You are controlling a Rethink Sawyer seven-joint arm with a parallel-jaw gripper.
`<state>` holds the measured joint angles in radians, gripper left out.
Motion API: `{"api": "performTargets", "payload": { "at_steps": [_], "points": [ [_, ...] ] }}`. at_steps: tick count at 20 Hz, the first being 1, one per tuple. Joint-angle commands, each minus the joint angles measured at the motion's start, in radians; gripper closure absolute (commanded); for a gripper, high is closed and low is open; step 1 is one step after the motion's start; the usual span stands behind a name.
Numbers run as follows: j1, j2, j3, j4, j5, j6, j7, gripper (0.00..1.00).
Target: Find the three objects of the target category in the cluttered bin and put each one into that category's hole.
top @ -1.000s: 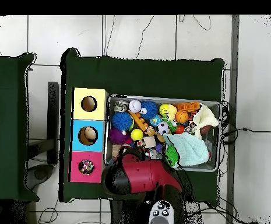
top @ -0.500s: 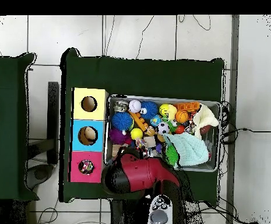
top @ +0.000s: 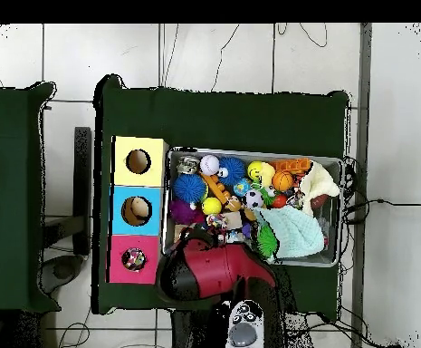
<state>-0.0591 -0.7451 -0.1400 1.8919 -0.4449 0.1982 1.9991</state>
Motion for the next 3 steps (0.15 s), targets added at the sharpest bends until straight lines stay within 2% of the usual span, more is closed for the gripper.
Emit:
{"api": "performTargets", "payload": {
  "at_steps": [1,3],
  "points": [
    [0.032,0.038,0.032,0.032,-0.054,-0.121,0.089,0.00],
    [0.047,0.034,0.014,0.049,-0.054,-0.147,0.106,0.00]
  ]
}}
